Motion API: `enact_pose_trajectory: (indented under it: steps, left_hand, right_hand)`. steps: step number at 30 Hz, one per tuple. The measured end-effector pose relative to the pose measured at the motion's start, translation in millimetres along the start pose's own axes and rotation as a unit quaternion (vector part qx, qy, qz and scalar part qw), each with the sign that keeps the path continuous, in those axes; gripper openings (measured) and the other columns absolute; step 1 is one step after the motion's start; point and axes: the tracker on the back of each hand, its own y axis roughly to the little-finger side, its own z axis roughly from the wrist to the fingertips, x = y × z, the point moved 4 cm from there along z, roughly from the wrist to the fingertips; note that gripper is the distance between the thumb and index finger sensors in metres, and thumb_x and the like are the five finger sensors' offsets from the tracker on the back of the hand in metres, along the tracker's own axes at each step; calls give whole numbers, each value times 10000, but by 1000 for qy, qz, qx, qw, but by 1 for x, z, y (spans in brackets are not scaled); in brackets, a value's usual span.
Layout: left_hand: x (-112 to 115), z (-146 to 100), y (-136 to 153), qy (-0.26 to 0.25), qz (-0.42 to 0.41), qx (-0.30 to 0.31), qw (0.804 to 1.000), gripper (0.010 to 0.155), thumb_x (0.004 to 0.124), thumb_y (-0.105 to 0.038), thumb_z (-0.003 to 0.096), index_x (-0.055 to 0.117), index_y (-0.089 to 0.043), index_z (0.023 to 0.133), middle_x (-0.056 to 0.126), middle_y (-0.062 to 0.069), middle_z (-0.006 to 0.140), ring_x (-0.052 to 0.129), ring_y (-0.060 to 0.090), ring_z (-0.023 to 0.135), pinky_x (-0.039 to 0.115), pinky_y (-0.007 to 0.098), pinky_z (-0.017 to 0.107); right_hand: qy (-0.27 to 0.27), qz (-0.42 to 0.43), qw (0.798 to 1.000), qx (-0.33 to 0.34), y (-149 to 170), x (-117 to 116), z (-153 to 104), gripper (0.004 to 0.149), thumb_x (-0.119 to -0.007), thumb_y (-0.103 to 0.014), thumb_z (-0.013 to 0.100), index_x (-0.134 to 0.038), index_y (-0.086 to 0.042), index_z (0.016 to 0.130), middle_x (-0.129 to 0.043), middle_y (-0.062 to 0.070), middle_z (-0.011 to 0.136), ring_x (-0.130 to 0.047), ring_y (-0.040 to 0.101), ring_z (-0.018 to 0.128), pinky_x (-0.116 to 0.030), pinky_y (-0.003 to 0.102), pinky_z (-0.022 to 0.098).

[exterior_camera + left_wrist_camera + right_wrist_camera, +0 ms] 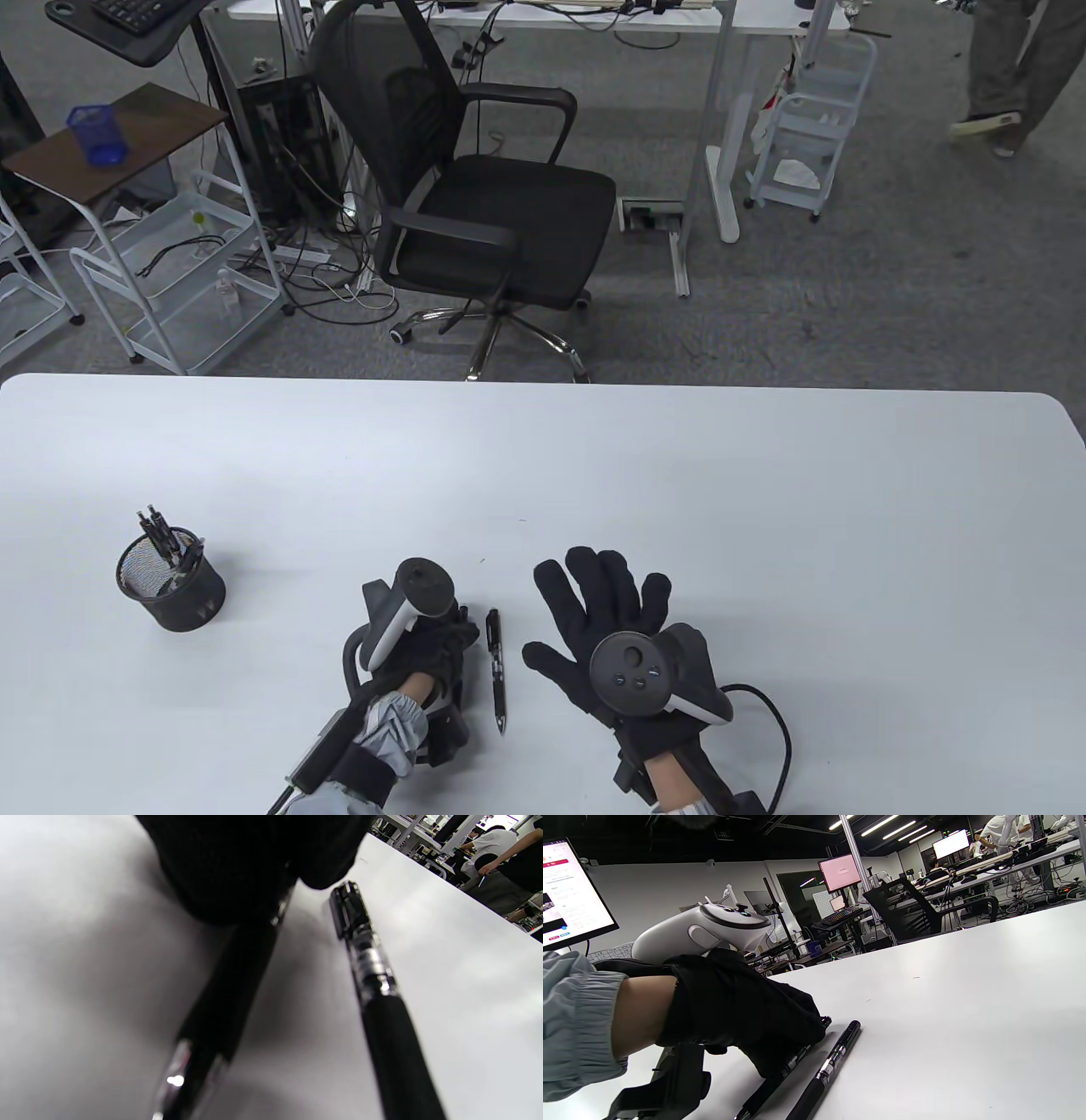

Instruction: Press to open click pens

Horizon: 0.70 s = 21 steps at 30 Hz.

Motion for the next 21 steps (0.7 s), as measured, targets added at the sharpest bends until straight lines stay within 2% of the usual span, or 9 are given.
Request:
enact_pose_trajectory:
  steps: [12, 16, 21]
  left_hand:
    - [0, -1, -1, -10, 20, -12, 1000, 457, 772, -395, 657, 667, -150, 1028, 809, 83, 811, 911, 123, 605, 954, 104, 398]
    - [-2, -1, -1, -29, 42, -12, 999, 462, 776, -432, 640, 692, -156, 1001, 829, 75, 780, 930, 100, 565, 959, 95, 352]
    - [-3, -1, 4, -13, 15, -15, 1000, 485, 758, -458, 639, 691, -143, 1002, 824, 82, 786, 936, 110, 566, 962, 109, 348]
  right_hand:
    - [2, -1, 1000, 2, -1, 0, 0, 761, -531, -522, 664, -179, -155, 1230, -33, 275, 1232, -62, 593, 1069, 3, 818, 592]
    - [3, -2, 1000, 4, -3, 0, 0, 761, -531, -523, 663, -181, -155, 1230, -33, 275, 1232, -64, 593, 1070, 3, 818, 593]
    - [4, -2, 1000, 6, -3, 0, 0, 760, -531, -523, 663, -180, -157, 1230, -31, 273, 1233, -62, 592, 1070, 4, 818, 593]
